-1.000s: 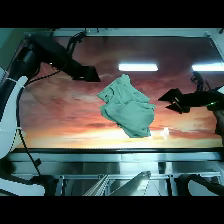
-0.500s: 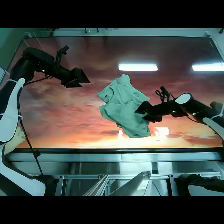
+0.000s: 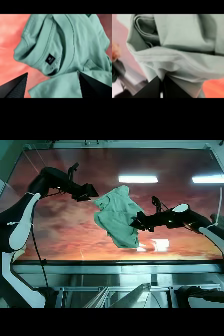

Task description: Fold the shirts.

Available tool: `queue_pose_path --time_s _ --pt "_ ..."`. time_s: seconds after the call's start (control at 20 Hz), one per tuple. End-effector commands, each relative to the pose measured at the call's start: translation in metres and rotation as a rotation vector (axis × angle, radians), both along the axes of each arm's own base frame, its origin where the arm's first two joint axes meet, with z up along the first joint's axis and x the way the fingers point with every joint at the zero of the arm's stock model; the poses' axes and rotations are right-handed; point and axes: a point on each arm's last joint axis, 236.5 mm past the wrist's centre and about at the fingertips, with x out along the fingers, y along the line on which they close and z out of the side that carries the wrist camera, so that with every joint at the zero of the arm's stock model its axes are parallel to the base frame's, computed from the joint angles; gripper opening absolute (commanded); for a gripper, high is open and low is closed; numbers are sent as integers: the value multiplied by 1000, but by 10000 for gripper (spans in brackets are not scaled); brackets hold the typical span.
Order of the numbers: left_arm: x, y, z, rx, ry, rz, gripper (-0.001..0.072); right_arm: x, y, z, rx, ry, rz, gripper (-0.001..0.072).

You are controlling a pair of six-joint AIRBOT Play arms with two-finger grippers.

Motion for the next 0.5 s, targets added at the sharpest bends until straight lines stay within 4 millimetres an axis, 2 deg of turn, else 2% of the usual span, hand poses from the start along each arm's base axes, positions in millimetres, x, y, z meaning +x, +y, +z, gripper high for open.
queue_pose_path --time_s 0.0,0.1,0.2,0.35,0.45 --pt "20 -27 -9 19 -98 25 713 -50 -17 17 35 109 187 22" --pt "15 -53 -13 12 -90 -42 697 -57 -32 14 5 128 207 22" --pt "3 -76 -25 30 -54 -125 697 -61 -38 15 8 141 220 22" --pt "-20 -91 -47 121 11 -249 697 -66 -37 18 21 145 244 22" --pt "-28 -106 -47 102 24 -282 695 -65 -37 18 21 135 248 23"
